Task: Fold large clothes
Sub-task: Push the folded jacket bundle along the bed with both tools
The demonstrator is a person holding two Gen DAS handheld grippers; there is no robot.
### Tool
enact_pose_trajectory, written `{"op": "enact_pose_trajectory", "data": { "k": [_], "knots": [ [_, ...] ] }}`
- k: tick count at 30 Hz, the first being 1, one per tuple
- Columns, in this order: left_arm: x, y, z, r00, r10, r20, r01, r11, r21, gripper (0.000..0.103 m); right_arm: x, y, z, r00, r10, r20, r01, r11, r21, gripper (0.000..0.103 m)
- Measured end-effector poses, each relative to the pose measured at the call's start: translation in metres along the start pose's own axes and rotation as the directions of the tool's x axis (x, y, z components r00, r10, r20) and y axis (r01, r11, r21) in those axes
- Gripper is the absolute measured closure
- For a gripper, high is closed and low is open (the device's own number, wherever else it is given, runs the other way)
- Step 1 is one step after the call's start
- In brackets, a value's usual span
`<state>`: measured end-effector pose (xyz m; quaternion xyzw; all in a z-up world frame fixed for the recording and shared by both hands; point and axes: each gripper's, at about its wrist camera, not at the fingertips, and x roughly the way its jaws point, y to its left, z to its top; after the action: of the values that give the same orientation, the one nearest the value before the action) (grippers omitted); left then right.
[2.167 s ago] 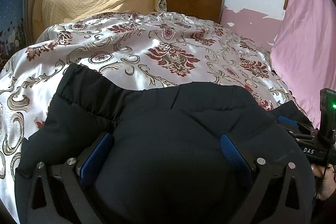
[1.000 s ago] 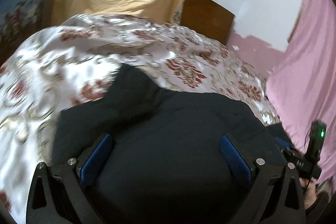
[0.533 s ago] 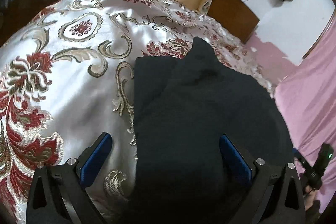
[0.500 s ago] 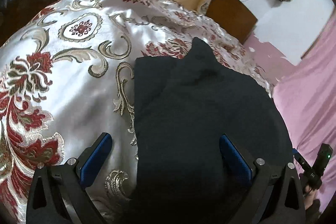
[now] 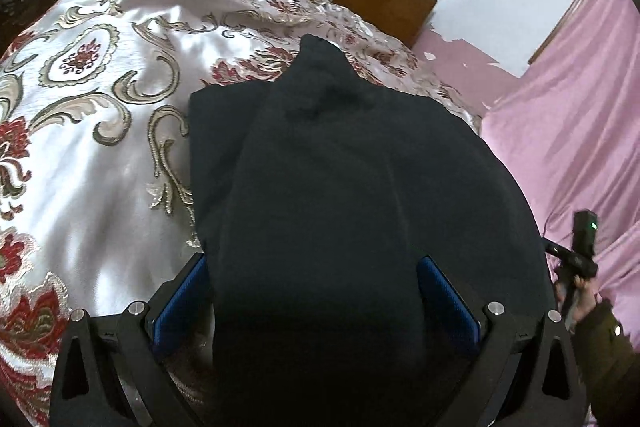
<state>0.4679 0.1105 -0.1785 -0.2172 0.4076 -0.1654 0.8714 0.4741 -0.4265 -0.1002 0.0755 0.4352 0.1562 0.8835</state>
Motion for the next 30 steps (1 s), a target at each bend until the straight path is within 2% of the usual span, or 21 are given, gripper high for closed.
{"op": "enact_pose_trajectory", "data": {
  "k": [3,5,11,16,18,20,24,30],
  "knots": [
    [0.001,0.003,-0.002,0.999,-0.032,-0.009,0.032,0.999,0.007,0.000,0.032,-0.009,0.006,0.992,0.063,-0.112,-0.060,0.998,0.027,0.002],
    [0.002,0.004,-0.003,0.998,-0.056,-0.017,0.056,0.998,0.009,0.000,0.057,-0.017,0.004,0.972,0.154,-0.179,-0.139,0.986,0.092,0.001],
    [0.006,0.007,-0.003,0.992,-0.121,-0.039,0.122,0.992,0.012,0.000,0.069,-0.013,-0.011,0.958,0.254,-0.135,-0.238,0.963,0.125,0.001],
    [0.009,0.008,-0.002,0.988,-0.148,-0.045,0.148,0.989,0.007,0.000,0.073,0.023,-0.013,0.950,0.260,-0.174,-0.260,0.965,0.021,0.001],
    [0.011,0.008,-0.001,0.987,-0.155,-0.048,0.156,0.988,0.003,0.000,0.080,0.018,-0.016,0.946,0.270,-0.182,-0.261,0.963,0.072,0.001],
    [0.012,0.009,-0.001,0.986,-0.158,-0.051,0.158,0.987,0.003,0.000,0.085,0.003,-0.021,0.932,0.325,-0.159,-0.300,0.940,0.162,0.001],
    [0.012,0.007,-0.001,0.986,-0.157,-0.065,0.157,0.987,0.007,0.000,0.082,-0.001,-0.030,0.928,0.364,-0.081,-0.351,0.925,0.145,0.001],
    [0.012,0.007,-0.001,0.983,-0.169,-0.071,0.171,0.985,0.014,0.000,0.081,0.007,-0.034,0.930,0.360,-0.078,-0.348,0.927,0.139,0.001]
  ]
}}
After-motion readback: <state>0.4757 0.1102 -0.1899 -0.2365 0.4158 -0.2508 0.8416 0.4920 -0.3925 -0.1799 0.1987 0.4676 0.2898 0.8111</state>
